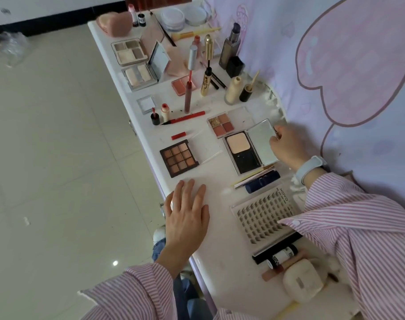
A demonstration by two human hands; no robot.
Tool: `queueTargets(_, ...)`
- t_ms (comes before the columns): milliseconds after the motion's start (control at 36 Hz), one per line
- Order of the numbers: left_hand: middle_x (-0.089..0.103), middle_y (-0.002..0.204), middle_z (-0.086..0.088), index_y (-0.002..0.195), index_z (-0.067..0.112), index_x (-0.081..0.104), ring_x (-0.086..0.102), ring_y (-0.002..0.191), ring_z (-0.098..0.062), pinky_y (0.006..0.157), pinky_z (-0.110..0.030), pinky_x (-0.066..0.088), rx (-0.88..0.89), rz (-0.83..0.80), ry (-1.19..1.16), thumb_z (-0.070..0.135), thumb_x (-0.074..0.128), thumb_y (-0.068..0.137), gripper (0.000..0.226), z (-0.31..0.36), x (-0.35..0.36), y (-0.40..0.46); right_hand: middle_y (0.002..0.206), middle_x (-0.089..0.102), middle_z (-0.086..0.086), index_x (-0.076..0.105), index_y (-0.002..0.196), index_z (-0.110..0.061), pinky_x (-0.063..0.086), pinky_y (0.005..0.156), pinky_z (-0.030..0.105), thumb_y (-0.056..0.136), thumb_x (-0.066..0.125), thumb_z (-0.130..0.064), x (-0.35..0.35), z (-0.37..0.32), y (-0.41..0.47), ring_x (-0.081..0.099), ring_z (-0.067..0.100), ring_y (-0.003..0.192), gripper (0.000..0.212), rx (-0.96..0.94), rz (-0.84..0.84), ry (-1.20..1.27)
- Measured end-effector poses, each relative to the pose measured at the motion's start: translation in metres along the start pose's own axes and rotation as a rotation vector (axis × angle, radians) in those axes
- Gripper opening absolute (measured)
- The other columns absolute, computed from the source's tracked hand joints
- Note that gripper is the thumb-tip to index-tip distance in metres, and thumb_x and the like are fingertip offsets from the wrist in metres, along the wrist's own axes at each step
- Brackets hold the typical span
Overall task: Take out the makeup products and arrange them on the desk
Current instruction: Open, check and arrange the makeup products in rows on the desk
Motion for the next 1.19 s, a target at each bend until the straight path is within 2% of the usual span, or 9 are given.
queueTargets(139, 0.05, 0.135, -0.01, 0.13, 0.021, 0.042, 0.03, 0.131, -0.028, 0.104, -0.051, 0.03, -0.021, -0.012, -0.015, 0.04, 0.018, 0.097, 0.044, -0.001, 0.0, -0.001, 0.121, 0.055, 0.011, 0.047, 0.126, -0.011, 0.048, 0.086, 0.035, 0.093, 0.04, -0.007, -0.002, -0.003, -0.002, 0.055, 0.027, 0.106, 0.034, -0.043, 0.031, 0.037)
queueTargets(222, 0.05, 0.136, -0.01, 0.13, 0.021, 0.041, 0.029, 0.132, -0.027, 0.107, -0.048, 0.027, -0.013, -0.009, -0.016, 0.039, 0.024, 0.095, 0.043, -0.001, 0.0, -0.001, 0.118, 0.053, 0.01, 0.044, 0.131, -0.007, 0.043, 0.077, 0.022, 0.093, 0.041, -0.007, -0.009, -0.009, -0.009, 0.053, 0.028, 0.11, 0.038, -0.116, 0.114, -0.015)
queueTargets(306, 0.049, 0.136, -0.011, 0.13, 0.02, 0.043, 0.028, 0.132, -0.028, 0.107, -0.044, 0.019, -0.006, -0.009, -0.012, 0.036, 0.032, 0.091, 0.043, -0.001, 0.001, 0.0, 0.128, 0.049, 0.013, 0.044, 0.131, -0.007, 0.042, 0.084, 0.024, 0.092, 0.044, -0.006, -0.021, -0.019, -0.03, 0.049, 0.024, 0.115, 0.039, -0.229, 0.275, -0.037)
queueTargets(361, 0.049, 0.136, -0.011, 0.129, 0.019, 0.046, 0.03, 0.132, -0.028, 0.106, -0.044, 0.019, -0.008, -0.01, -0.004, 0.036, 0.034, 0.091, 0.044, 0.0, 0.001, 0.0, 0.12, 0.052, 0.014, 0.05, 0.121, -0.005, 0.047, 0.085, 0.029, 0.088, 0.047, -0.003, -0.019, -0.027, -0.052, 0.05, 0.023, 0.11, 0.033, -0.352, 0.312, -0.084)
queueTargets(556, 0.049, 0.135, -0.011, 0.129, 0.017, 0.047, 0.029, 0.132, -0.028, 0.106, -0.042, 0.018, 0.001, -0.006, -0.005, 0.034, 0.034, 0.091, 0.043, 0.0, -0.001, 0.0, 0.103, 0.057, 0.004, 0.06, 0.104, -0.012, 0.047, 0.082, 0.042, 0.082, 0.036, -0.026, 0.042, -0.016, -0.107, 0.053, 0.024, 0.097, 0.035, -0.672, -0.008, -0.5)
queueTargets(722, 0.048, 0.136, -0.01, 0.129, 0.018, 0.048, 0.032, 0.132, -0.028, 0.107, -0.043, 0.022, -0.002, -0.019, 0.019, 0.035, 0.034, 0.091, 0.044, 0.0, 0.0, -0.001, 0.09, 0.06, 0.002, 0.063, 0.085, -0.015, 0.045, 0.071, 0.038, 0.077, 0.059, -0.016, 0.057, -0.025, -0.11, 0.053, 0.024, 0.084, 0.009, -0.779, 0.083, -0.598)
queueTargets(889, 0.049, 0.136, -0.01, 0.129, 0.018, 0.05, 0.034, 0.131, -0.029, 0.107, -0.041, 0.019, 0.007, -0.023, 0.031, 0.034, 0.035, 0.091, 0.044, 0.0, -0.002, -0.001, 0.083, 0.06, 0.002, 0.063, 0.08, -0.013, 0.048, 0.063, 0.035, 0.072, 0.073, -0.009, 0.065, -0.028, -0.103, 0.055, 0.023, 0.077, 0.014, -0.893, 0.076, -0.667)
queueTargets(1056, 0.051, 0.134, -0.009, 0.127, 0.018, 0.051, 0.035, 0.13, -0.028, 0.105, -0.041, 0.022, 0.014, -0.022, 0.029, 0.036, 0.035, 0.09, 0.044, -0.001, -0.003, -0.001, 0.092, 0.061, 0.002, 0.059, 0.092, -0.012, 0.046, 0.069, 0.035, 0.089, 0.045, -0.016, 0.039, -0.036, -0.119, 0.054, 0.023, 0.082, 0.015, -0.889, 0.188, -0.554)
queueTargets(1194, 0.053, 0.13, -0.009, 0.121, 0.017, 0.058, 0.037, 0.127, -0.03, 0.102, -0.048, 0.033, -0.064, -0.039, -0.106, 0.028, 0.053, 0.085, 0.038, -0.002, -0.007, 0.003, 0.093, 0.059, 0.007, 0.056, 0.098, -0.006, 0.042, 0.077, 0.023, 0.089, 0.046, -0.018, -0.004, -0.051, -0.127, 0.051, 0.018, 0.084, 0.018, -0.729, 0.3, -0.047)
Point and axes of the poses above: each hand's wrist, its own y-axis towards the middle knuckle, its own x-axis out of the palm, z = x × y, the point moved 6 cm from there along y, towards the middle knuckle
